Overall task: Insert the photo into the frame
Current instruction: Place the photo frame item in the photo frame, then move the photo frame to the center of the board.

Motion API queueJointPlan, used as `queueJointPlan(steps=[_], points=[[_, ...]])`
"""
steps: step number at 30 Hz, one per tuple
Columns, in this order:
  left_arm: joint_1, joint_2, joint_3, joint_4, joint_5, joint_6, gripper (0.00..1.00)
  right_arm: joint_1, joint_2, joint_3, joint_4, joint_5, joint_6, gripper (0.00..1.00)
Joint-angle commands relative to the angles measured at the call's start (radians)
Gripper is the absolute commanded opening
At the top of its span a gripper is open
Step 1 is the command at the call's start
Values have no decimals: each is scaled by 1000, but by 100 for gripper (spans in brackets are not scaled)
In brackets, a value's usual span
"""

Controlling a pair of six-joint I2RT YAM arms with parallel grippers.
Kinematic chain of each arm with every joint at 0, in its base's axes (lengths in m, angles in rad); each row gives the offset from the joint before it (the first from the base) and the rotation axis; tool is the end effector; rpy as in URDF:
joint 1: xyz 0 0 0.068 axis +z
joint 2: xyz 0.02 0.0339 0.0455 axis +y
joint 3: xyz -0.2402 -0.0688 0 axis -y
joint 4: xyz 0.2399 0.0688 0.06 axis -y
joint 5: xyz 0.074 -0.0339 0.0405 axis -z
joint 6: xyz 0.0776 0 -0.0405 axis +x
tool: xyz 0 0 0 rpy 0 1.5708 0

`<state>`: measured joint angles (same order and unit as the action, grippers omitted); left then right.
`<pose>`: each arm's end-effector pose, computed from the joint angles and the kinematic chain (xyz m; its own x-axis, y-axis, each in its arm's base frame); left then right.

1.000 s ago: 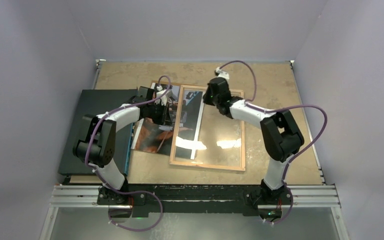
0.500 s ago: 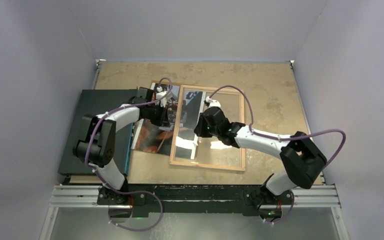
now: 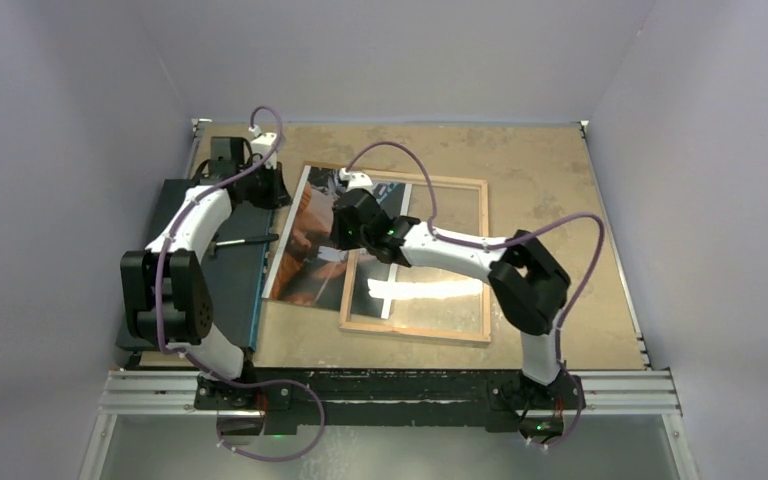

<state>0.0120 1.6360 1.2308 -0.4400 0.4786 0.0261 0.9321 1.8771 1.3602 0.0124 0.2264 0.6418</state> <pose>0.3750 -0.0312 0.2069 -0.7401 0.0143 -0.6723 0.3144 0.8912 -0.3271 0.2892 0.3602 0.2038 -0.6291 0.1314 -0.7662 -0.3604 0.8240 0.4371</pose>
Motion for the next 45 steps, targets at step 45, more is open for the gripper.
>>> queueJointPlan(steps=[45], points=[[-234, 125, -247, 125, -256, 187, 0, -193, 266, 165, 19, -21, 30, 12]])
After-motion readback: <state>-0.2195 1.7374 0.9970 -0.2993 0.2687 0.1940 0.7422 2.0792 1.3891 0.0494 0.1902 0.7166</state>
